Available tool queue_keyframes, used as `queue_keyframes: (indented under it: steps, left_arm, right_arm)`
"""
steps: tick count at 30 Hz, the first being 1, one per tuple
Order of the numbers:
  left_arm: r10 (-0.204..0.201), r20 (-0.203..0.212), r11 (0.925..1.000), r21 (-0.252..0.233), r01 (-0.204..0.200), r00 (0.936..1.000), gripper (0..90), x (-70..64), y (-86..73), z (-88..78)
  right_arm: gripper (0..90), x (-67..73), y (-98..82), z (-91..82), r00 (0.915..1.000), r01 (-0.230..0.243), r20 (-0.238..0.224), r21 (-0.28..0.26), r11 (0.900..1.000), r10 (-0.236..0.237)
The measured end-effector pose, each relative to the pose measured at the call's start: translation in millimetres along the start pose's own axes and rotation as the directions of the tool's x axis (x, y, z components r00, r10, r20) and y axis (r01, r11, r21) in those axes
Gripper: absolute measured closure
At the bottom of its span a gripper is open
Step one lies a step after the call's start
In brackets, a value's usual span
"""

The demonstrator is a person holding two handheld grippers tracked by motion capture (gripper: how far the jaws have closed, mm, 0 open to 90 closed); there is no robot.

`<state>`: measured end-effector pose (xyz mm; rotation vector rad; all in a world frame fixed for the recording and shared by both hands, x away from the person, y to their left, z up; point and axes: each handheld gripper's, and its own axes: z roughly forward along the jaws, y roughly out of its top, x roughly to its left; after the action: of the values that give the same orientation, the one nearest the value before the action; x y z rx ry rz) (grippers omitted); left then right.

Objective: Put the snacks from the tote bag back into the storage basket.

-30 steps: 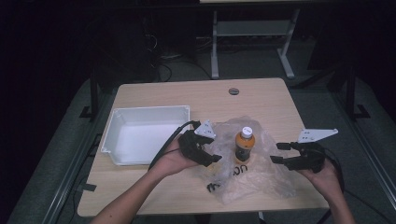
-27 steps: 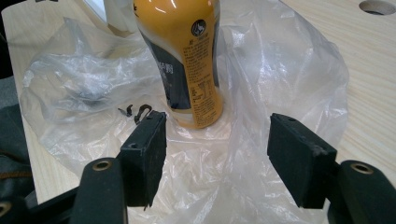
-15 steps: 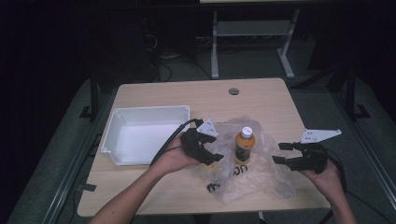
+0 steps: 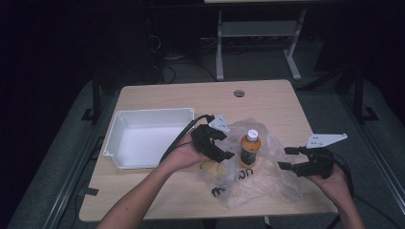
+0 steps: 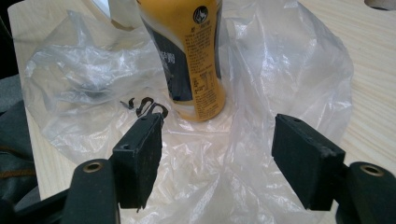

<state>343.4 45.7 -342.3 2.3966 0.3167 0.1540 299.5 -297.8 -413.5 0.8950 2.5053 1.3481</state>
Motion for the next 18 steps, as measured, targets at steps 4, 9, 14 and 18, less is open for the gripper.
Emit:
queue_keyframes:
  steps: [4,9,14,18]
  left_arm:
    - [-0.001,0.007,1.0,-0.007,0.001,1.0,30.5,-1.6,5.4,7.2]
    - [0.006,0.018,1.0,0.007,-0.006,0.9998,30.2,-1.0,11.3,14.4]
    - [0.021,0.025,0.9997,0.013,-0.021,0.9995,29.5,0.1,18.2,19.6]
    - [0.017,0.041,0.9999,0.0,-0.017,0.999,29.4,-0.2,25.5,22.9]
  right_arm:
    - [32.6,1.8,-0.4,-2.2,1.0,0.007,0.001,-0.004,1.0,-0.007]
    - [32.3,4.0,0.0,-2.1,0.9999,0.016,-0.003,-0.01,1.0,-0.016]
    - [31.7,4.9,-0.5,-1.6,0.9997,0.023,-0.009,-0.01,1.0,-0.023]
    - [31.5,4.0,-1.5,-3.8,0.9998,0.021,-0.006,-0.018,1.0,-0.021]
